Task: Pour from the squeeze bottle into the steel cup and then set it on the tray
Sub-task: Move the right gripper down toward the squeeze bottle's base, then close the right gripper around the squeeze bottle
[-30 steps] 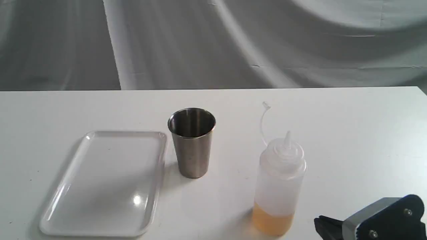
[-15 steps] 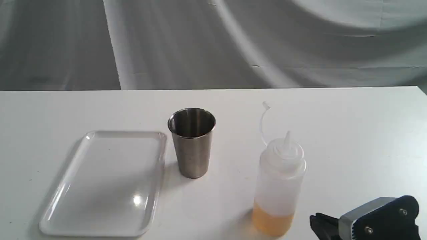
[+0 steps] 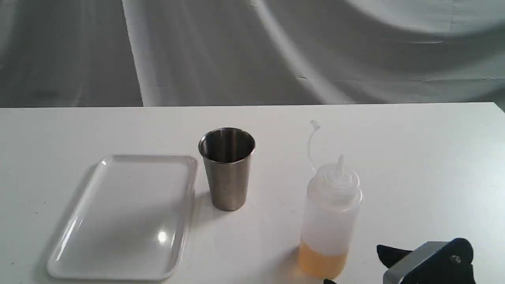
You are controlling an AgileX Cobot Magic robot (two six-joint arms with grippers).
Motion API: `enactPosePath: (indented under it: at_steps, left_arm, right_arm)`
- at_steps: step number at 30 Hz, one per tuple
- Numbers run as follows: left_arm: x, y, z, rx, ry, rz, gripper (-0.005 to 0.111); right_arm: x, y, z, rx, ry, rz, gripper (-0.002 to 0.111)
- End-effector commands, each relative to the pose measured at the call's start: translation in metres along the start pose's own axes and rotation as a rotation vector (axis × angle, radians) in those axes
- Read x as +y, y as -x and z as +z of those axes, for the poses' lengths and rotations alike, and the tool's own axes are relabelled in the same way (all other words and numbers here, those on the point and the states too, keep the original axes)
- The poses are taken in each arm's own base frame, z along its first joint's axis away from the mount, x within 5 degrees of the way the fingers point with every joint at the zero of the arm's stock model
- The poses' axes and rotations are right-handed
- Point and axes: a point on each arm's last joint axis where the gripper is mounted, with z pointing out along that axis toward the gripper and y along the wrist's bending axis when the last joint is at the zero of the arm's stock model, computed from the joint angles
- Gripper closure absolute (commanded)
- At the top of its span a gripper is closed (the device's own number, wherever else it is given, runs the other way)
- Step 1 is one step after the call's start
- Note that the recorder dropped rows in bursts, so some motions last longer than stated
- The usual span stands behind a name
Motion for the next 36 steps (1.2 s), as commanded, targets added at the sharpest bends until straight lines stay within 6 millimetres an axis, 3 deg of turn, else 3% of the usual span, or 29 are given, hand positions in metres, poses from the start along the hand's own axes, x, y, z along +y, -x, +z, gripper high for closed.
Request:
enactPosePath:
  at_steps: [1, 16, 30, 36]
  left_arm:
    - [0.0, -0.002, 0.0, 0.008, 0.002, 0.002, 0.098]
    - [0.0, -0.002, 0.0, 0.008, 0.002, 0.002, 0.098]
    - [0.0, -0.002, 0.0, 0.008, 0.002, 0.002, 0.098]
    - [0.0, -0.002, 0.0, 0.008, 0.002, 0.002, 0.098]
  right_arm:
    - [0.003, 0.005, 0.007, -0.027, 0.017, -0.002, 0.031]
    - [0.008, 0.012, 0.058, -0.012, -0.047, 0.073, 0.032]
    - [-0.001, 0.017, 0.06, -0.069, -0.118, 0.117, 0.032]
    - [0.002, 0.027, 0.071, -0.064, -0.105, 0.124, 0.032]
